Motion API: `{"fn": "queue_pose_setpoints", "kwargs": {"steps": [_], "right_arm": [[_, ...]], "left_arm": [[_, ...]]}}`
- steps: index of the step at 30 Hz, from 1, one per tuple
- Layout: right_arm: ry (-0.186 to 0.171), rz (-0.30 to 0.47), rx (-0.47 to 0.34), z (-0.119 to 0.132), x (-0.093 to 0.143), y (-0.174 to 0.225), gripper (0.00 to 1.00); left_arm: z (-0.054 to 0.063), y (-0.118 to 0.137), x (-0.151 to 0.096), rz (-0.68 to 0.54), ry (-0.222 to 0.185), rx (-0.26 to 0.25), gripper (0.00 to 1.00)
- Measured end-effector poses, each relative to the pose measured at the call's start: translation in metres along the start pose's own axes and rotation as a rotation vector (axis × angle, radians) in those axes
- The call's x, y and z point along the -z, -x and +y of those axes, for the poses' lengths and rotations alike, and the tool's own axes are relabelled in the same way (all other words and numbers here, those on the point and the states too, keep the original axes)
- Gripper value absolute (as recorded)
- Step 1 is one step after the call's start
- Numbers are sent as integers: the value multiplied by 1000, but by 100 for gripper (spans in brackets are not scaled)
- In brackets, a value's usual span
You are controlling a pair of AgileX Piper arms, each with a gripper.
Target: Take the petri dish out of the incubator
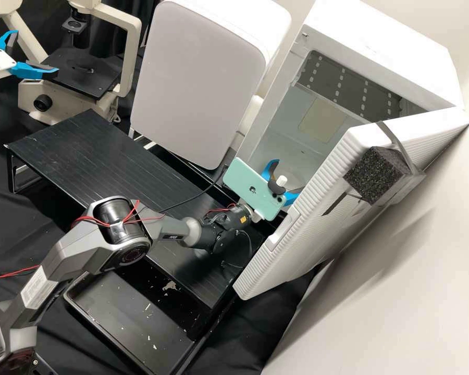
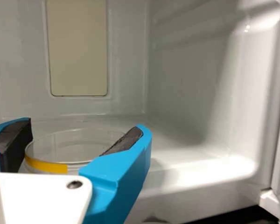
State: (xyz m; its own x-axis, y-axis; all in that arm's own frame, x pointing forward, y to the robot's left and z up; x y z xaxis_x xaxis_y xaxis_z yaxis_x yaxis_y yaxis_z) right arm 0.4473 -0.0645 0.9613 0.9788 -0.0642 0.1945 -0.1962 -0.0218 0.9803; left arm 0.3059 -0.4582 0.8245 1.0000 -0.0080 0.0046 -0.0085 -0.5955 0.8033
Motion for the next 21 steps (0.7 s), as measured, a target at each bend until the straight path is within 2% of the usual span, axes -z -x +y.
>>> {"fn": "queue_pose_setpoints", "kwargs": {"steps": [21], "right_arm": [[-11,-4,-11,5,-3,0,0]], "left_arm": [[0,0,0,0,0,0,100]]}}
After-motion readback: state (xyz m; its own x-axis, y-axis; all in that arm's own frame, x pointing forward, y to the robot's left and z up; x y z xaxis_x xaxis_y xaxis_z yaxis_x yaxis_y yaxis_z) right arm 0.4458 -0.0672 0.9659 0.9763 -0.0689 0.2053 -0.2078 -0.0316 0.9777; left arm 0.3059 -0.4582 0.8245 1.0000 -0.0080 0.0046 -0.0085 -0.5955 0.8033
